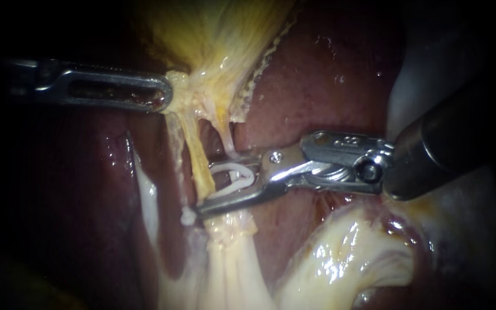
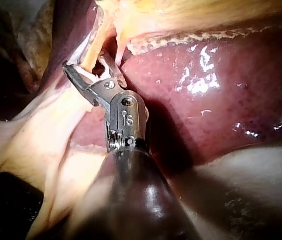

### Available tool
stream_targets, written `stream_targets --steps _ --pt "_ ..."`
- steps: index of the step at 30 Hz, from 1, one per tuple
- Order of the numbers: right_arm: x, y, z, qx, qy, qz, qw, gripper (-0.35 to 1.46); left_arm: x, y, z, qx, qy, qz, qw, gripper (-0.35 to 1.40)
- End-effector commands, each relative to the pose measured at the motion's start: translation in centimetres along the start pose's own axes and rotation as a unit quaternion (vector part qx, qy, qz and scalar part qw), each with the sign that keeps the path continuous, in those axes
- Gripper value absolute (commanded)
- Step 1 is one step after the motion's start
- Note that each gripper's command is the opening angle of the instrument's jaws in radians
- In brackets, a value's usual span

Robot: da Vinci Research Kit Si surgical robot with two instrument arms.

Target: Clipping second clip left tube

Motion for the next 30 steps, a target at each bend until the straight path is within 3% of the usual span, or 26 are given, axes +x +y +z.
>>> stream_targets --steps 1,17,30 --pt "0.02 -0.03 0.01 0.002 0.002 0.001 1.0 0.48 0.0 0.0 0.0 0.0 0.0 0.0 1.0 -0.35" --pt "0.18 -0.52 0.32 0.042 0.019 0.016 0.9988 0.48 0.0 0.01 0.0 0.0 0.0 0.0 1.0 -0.35" --pt "0.18 -0.59 0.32 0.046 0.015 0.069 0.9965 0.39 0.01 0.01 0.0 0.0 0.0 0.0 1.0 -0.35"
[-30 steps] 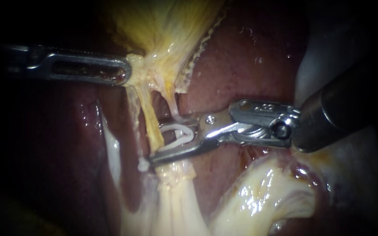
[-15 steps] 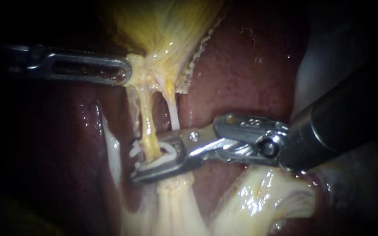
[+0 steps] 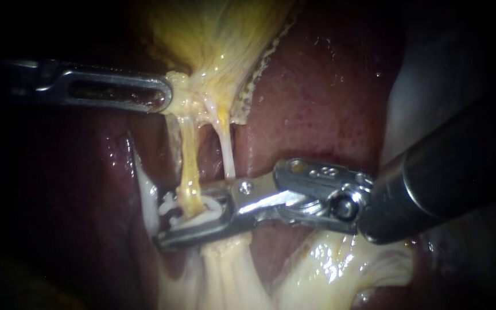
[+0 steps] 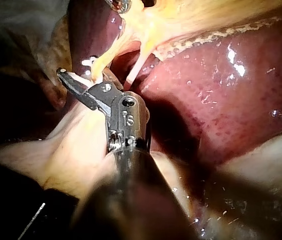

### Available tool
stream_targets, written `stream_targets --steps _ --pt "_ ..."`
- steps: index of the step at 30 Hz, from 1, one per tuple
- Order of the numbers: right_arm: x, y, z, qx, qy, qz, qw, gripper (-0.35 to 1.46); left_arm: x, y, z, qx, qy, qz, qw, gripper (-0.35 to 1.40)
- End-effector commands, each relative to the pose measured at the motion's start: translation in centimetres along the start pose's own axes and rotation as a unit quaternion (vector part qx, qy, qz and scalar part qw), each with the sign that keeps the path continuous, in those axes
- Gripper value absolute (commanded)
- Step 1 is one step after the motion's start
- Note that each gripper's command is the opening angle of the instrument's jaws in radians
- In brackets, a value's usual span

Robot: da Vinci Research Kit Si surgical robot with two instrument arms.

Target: Clipping second clip left tube

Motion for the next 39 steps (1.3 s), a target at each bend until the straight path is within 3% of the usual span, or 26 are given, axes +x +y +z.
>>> stream_targets --steps 1,12,19,29,39 --pt "0.0 0.0 0.0 0.0 0.0 0.004 1.0 0.37 0.0 0.0 0.0 0.0 0.0 -0.003 1.0 -0.35" --pt "0.01 0.01 0.03 0.0 -0.001 0.036 0.9993 0.1 0.01 0.01 0.01 0.0 0.0 -0.003 1.0 -0.35" --pt "0.0 0.01 0.03 0.007 -0.006 0.05 0.9987 -0.35 0.01 0.01 0.02 -0.001 0.0 -0.002 1.0 -0.35" --pt "-0.01 0.02 0.04 0.01 -0.019 0.047 0.9987 -0.35 0.01 0.02 0.02 0.0 0.0 -0.002 1.0 -0.35" --pt "-0.01 0.07 0.02 0.011 -0.02 0.047 0.9987 -0.35 0.01 0.02 0.02 0.0 0.0 -0.002 1.0 -0.35"
